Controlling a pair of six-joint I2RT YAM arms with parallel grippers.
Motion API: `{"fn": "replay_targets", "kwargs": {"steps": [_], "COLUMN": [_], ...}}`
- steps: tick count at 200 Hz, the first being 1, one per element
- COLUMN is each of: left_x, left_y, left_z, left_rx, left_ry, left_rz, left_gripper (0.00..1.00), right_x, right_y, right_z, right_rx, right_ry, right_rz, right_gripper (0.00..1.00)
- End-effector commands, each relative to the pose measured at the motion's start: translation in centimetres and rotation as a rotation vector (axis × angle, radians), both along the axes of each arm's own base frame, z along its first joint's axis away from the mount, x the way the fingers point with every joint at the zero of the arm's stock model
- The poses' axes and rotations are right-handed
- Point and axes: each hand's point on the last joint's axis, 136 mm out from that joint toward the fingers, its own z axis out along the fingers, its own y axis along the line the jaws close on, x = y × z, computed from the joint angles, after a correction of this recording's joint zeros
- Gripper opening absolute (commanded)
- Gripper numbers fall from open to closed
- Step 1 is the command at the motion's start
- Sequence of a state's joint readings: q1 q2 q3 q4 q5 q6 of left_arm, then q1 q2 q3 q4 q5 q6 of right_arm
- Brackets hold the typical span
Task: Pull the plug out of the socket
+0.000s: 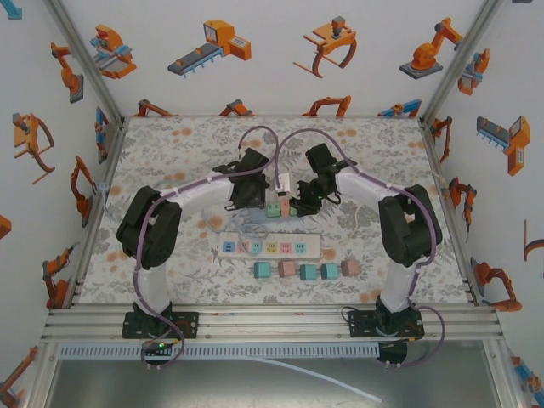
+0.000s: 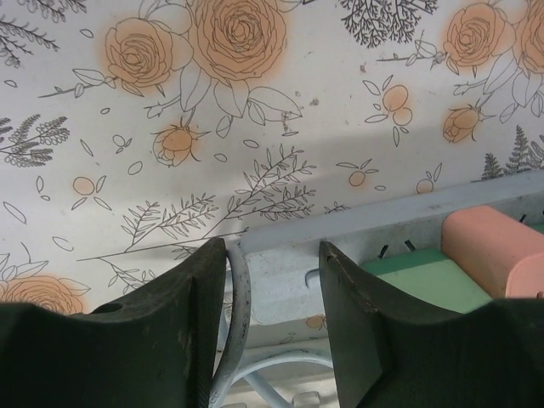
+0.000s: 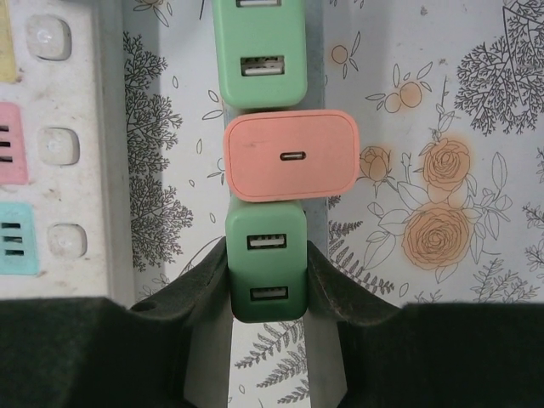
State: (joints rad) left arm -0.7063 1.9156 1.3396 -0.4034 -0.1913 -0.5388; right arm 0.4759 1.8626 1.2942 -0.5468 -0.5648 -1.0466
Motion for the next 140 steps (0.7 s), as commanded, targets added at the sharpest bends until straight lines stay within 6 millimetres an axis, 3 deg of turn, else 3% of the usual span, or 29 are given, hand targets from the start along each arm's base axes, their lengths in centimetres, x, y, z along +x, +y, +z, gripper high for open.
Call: {"fn": "replay_targets", "kwargs": {"steps": [1,35,94,111,140], "left_x": [-3.1,-3.3,-3.0,-2.1,-0.6], "left_y": [3.6,3.8,3.8,2.9,1.3], "left_z": [-5.3,-5.7,-4.6,-2.8,3.5], "left_rx": [0.221,0.229,0.216,0.167,-0.032], "left_ry": [0.106,0.108,0.071,0.037,-0.065], "left_rz": [-0.006,0.01,0.013,-0.022,-0.088], "left_gripper": [0.46,0.44,0.42,0.46,0.6], "right_x": [0.0,0.8,2.0,1.9,1.2], "right_y": [1.8,2.7,2.5,1.9,1.1], "right_z": [2.2,5.2,5.9,5.1,3.9], "right_rx": [0.04,0.208,0.24,0.194,0.157], "right_ry": [-0.07,-0.049,-0.181,-0.218,-0.199], "right_rz": [0.078,0.006,-0.027,-0.023,-0.035], "right_gripper": [0.0,0.0,0.0,0.0,0.0]}}
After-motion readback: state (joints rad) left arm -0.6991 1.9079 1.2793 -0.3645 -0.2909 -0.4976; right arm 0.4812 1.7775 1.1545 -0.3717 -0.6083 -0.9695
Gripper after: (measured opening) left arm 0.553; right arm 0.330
